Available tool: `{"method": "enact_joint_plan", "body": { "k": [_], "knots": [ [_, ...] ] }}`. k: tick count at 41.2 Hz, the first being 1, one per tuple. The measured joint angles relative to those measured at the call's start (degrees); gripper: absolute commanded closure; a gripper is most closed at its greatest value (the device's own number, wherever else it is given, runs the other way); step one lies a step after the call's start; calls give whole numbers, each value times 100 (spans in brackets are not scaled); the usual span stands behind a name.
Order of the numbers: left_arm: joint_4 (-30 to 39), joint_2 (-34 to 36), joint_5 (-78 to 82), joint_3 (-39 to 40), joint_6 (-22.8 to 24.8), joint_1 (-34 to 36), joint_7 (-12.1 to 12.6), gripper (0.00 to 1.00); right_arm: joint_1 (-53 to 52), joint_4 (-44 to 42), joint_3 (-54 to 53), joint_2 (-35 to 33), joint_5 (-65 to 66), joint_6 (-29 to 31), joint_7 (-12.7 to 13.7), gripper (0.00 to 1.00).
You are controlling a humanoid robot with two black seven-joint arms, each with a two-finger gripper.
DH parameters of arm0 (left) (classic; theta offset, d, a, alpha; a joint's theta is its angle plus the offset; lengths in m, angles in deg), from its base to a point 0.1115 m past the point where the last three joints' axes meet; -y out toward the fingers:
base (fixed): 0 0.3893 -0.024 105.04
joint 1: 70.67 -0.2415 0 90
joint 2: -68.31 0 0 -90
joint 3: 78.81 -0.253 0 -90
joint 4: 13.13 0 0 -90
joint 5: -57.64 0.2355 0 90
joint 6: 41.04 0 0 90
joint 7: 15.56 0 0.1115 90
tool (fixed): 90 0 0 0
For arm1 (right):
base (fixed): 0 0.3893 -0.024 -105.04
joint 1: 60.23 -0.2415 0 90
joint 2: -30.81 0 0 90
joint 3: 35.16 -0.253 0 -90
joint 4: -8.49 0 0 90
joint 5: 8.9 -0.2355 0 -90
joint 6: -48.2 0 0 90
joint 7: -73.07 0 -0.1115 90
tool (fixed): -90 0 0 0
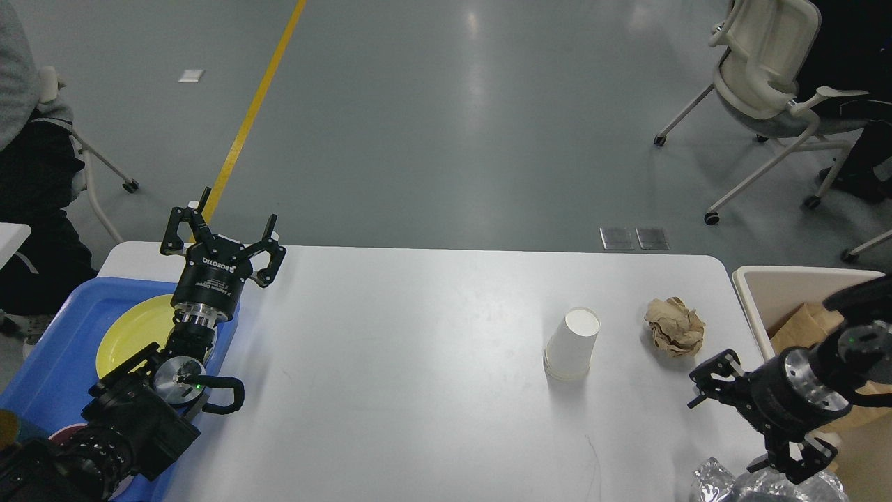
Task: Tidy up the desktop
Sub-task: 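Move the right gripper down to the crumpled silver foil and grasp it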
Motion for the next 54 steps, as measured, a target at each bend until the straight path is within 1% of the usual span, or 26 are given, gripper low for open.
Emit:
{"method": "enact_joint_plan", "body": {
  "k": [3, 5, 8, 10, 11, 12, 13, 15, 16, 18, 19, 24, 27, 33, 41, 46, 51, 54],
  "knots": [
    [0, 0, 0, 0, 0, 0, 0, 1, 480, -61, -237, -77, -407, -500, 3, 0],
    [0, 0, 0, 0, 0, 0, 0, 1, 1096, -212, -737, -97, -868, -1088, 3, 1],
    [0, 0, -3, 0, 0, 0, 0, 1, 1558, -379, -1162, -98, -1052, -1427, -2, 2],
    [0, 0, -2, 0, 0, 0, 0, 1, 1969, -601, -1519, -95, -1133, -1661, -6, 9],
    [0, 0, -2, 0, 0, 0, 0, 1, 2082, -678, -1622, -92, -1155, -1724, -6, 15],
    [0, 0, -3, 0, 0, 0, 0, 1, 2159, -744, -1702, -90, -1171, -1771, -6, 25],
    [0, 0, -2, 0, 0, 0, 0, 1, 2226, -811, -1781, -86, -1185, -1815, -7, 40],
    [0, 0, -2, 0, 0, 0, 0, 1, 2344, -946, -1941, -78, -1204, -1908, -11, 77],
    [0, 0, -2, 0, 0, 0, 0, 1, 2391, -991, -2001, -73, -1207, -1949, -15, 87],
    [0, 0, -2, 0, 0, 0, 0, 1, 2493, -1067, -2108, -61, -1187, -2036, -30, 90],
    [0, 0, -2, 0, 0, 0, 0, 1, 2537, -1095, -2142, -55, -1165, -2071, -38, 100],
    [0, 0, -2, 0, 0, 0, 0, 1, 2633, -1247, -2234, 25, -950, -2200, -78, 100],
    [0, 0, -2, 0, 0, 0, 0, 1, 2559, -1265, -2272, 147, -738, -2422, -86, 100],
    [0, 0, -2, 0, 0, 0, 0, 1, 2521, -1257, -2338, 295, -653, -2651, -86, 100],
    [0, 0, -2, 0, 0, 0, 0, 1, 2501, -1183, -2345, 323, -456, -2662, -94, 100],
    [0, 0, -2, 0, 0, 0, 0, 1, 2318, -903, -2336, 300, 209, -2658, -103, 100],
    [0, 0, -2, 0, 2, -1, 0, 1, 1832, -478, -2286, 165, 942, -2581, -94, 100],
    [0, 0, -2, 0, 5, -1, 0, 1, 1476, -264, -2219, 17, 1189, -2384, -89, 100]
  ]
}}
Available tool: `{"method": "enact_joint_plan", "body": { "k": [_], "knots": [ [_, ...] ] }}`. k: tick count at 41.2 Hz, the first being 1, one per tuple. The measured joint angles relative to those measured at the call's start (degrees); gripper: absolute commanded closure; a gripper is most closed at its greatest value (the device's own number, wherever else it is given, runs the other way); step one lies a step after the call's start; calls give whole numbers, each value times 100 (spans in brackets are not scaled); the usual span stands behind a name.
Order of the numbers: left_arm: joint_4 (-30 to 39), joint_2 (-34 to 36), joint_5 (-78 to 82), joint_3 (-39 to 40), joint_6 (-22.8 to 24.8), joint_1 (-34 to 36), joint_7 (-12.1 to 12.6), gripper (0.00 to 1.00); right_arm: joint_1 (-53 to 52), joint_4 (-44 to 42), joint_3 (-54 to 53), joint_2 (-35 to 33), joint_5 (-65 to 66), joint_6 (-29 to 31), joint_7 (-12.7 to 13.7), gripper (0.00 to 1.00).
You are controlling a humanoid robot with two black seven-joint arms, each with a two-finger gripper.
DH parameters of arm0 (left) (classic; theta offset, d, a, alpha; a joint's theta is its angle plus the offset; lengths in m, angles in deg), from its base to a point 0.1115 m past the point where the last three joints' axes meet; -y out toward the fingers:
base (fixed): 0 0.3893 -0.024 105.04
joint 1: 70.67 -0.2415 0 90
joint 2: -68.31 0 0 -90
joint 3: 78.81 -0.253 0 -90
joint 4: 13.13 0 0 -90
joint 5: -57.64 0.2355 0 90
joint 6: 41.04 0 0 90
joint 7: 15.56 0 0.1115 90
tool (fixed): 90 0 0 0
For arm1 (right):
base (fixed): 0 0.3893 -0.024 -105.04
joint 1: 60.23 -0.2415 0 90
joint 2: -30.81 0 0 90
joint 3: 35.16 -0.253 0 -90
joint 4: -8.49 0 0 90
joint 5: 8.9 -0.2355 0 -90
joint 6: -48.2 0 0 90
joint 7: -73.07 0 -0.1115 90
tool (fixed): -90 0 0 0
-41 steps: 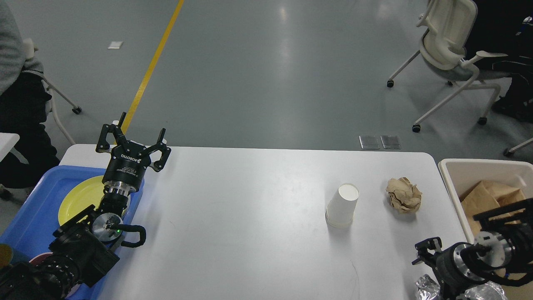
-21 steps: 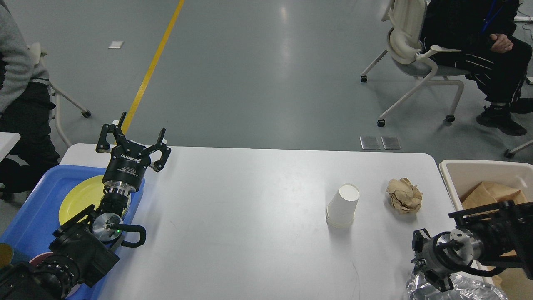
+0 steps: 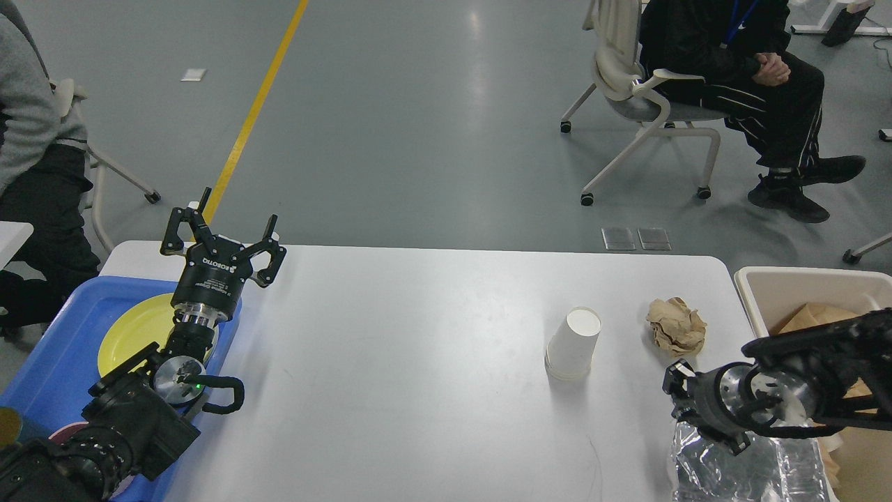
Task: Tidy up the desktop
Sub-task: 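Move the right gripper down to the crumpled silver foil and grasp it, then lift the silver foil into the white bin and release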
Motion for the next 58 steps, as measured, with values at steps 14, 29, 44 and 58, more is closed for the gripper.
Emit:
{"method": "enact_joint_plan", "body": {
  "k": [14, 29, 44, 58],
  "knots": [
    [1, 0, 2, 0, 2, 0, 0, 1, -3437, 616, 974, 167, 440, 2665, -6, 100],
    [1, 0, 2, 0, -6, 0, 0, 1, -5210, 844, 1084, 1812, 428, 4305, -142, 100],
    [0, 0, 0, 0, -6, 0, 0, 1, -3151, -527, 1928, 1148, 1266, 2917, -114, 100],
    [0, 0, 0, 0, -3, 0, 0, 1, 334, -4050, 2063, 941, 1269, 1580, -60, 100]
  ]
}}
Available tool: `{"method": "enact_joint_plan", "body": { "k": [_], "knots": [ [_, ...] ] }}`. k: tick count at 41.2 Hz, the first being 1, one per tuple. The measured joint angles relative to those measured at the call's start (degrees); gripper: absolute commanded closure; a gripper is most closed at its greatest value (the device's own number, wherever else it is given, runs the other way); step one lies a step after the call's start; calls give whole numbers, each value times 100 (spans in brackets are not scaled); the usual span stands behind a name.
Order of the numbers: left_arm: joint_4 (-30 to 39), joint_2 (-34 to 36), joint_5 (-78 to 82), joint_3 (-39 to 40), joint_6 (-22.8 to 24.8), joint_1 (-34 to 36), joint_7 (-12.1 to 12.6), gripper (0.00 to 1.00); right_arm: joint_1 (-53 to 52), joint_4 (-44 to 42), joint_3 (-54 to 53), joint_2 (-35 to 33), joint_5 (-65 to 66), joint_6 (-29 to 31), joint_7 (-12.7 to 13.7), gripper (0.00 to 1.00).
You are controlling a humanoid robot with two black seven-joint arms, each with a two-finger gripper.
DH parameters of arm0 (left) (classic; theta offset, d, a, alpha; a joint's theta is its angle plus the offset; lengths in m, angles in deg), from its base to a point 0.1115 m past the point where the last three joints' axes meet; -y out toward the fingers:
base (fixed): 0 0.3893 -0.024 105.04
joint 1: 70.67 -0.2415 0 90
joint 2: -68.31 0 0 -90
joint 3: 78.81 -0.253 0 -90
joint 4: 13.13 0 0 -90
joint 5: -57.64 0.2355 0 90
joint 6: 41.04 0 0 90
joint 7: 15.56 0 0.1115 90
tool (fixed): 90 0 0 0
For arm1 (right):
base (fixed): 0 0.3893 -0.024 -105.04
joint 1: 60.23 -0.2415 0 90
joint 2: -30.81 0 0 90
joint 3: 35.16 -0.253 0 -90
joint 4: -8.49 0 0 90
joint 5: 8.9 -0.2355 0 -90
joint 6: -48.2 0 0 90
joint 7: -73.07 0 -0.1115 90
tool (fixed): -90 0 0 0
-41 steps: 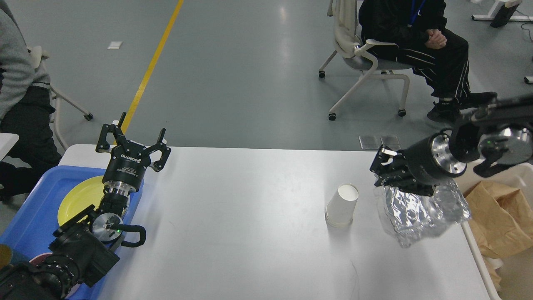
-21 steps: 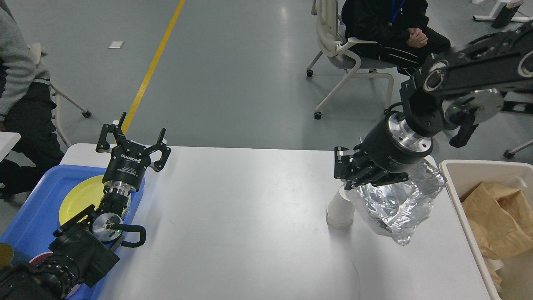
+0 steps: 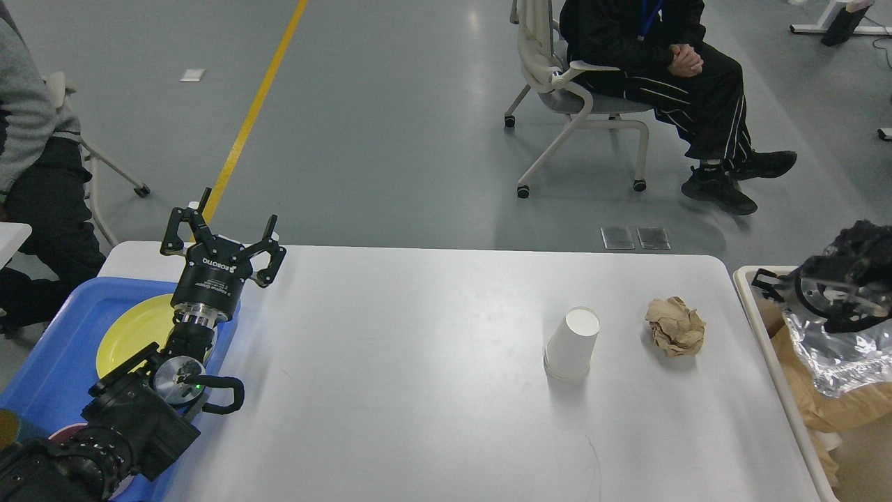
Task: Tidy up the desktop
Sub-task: 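Lift the silver foil into the white bin and release, then move the right gripper to the crumpled paper ball and grasp it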
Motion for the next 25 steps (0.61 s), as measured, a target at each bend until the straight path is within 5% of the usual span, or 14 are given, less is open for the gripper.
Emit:
{"method": "enact_joint_plan", "body": {
  "k": [1, 2, 4, 14, 25],
  "knots": [
    [0, 0, 0, 0, 1, 0, 0, 1, 210, -179, -5, 7, -9, -104, 10, 100],
    [0, 0, 0, 0, 1, 0, 0, 1, 677, -577, -18, 19, -52, -359, 40, 87],
    [0, 1, -2, 0, 1, 1, 0, 1, 947, -796, -27, 23, -89, -502, 64, 0],
    [0, 0, 0, 0, 2, 4, 0, 1, 2795, -2950, -422, 334, -684, -785, 260, 0],
    [0, 0, 0, 0, -2, 1, 0, 1, 2813, -3170, -660, 409, -710, -786, 266, 0]
  ]
}}
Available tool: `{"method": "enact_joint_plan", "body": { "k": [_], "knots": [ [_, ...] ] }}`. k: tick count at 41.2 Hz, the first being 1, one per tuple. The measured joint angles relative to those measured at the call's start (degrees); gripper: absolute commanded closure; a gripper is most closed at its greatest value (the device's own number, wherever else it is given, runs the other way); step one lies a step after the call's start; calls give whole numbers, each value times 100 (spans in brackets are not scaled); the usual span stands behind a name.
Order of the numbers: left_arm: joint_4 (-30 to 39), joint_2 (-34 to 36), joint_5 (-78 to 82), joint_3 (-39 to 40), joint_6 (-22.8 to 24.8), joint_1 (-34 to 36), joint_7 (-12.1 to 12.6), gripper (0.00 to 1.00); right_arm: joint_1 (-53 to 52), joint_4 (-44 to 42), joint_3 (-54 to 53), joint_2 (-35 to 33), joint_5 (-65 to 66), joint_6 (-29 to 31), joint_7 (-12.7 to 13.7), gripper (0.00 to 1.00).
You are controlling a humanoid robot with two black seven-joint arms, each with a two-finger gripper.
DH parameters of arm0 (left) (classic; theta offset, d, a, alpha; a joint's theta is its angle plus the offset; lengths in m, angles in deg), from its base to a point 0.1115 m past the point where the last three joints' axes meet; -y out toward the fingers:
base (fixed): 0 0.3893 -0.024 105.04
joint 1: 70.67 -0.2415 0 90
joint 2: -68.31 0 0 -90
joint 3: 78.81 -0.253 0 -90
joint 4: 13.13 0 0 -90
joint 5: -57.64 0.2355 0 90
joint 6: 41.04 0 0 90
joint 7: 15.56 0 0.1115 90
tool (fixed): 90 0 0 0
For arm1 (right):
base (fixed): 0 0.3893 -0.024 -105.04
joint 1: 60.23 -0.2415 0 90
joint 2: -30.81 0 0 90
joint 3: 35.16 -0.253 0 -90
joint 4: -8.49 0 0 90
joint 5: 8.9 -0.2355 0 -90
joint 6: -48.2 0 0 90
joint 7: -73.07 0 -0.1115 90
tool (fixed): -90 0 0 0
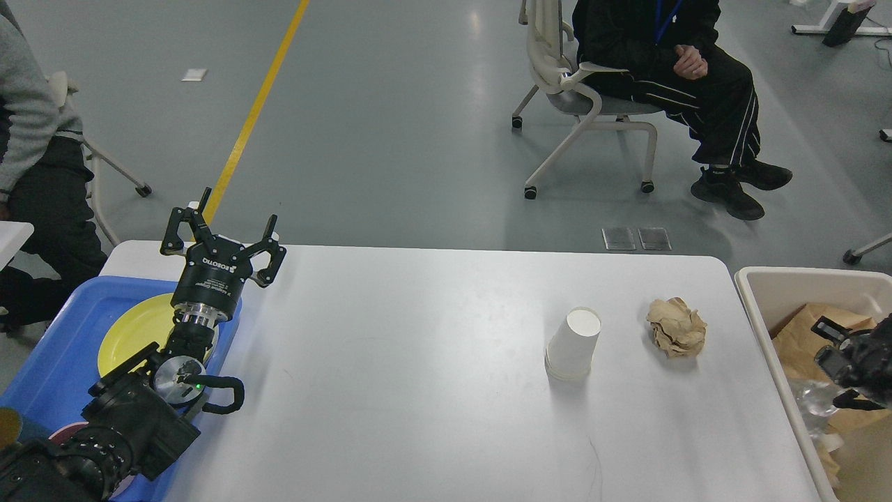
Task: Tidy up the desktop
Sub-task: 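Move the right gripper to the crumpled paper ball and grasp it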
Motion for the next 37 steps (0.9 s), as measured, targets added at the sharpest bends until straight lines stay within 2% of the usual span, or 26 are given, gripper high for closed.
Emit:
{"method": "enact_joint_plan", "body": {
  "k": [7, 9, 15, 24, 28, 37],
  "knots": [
    [0, 0, 1, 0, 0, -1, 0, 1, -801, 200, -167, 15, -6, 45, -1, 0],
    [0, 0, 0, 0, 0, -1, 0, 1, -1256, 502, -344, 13, -8, 150, -2, 0],
    [0, 0, 1, 0, 0, 0, 0, 1, -2511, 1735, -812, -253, -9, 754, -1, 0],
    [0, 0, -1, 0, 0, 0, 0, 1, -4606, 4240, -1031, -756, -7, 1851, -42, 0],
    [0, 0, 0, 0, 0, 0, 0, 1, -5389, 4990, -984, -572, -52, 2300, -54, 0],
    [1, 0, -2, 0, 0, 0, 0, 1, -6446, 6121, -484, 141, -70, 3229, -55, 0]
  ]
}}
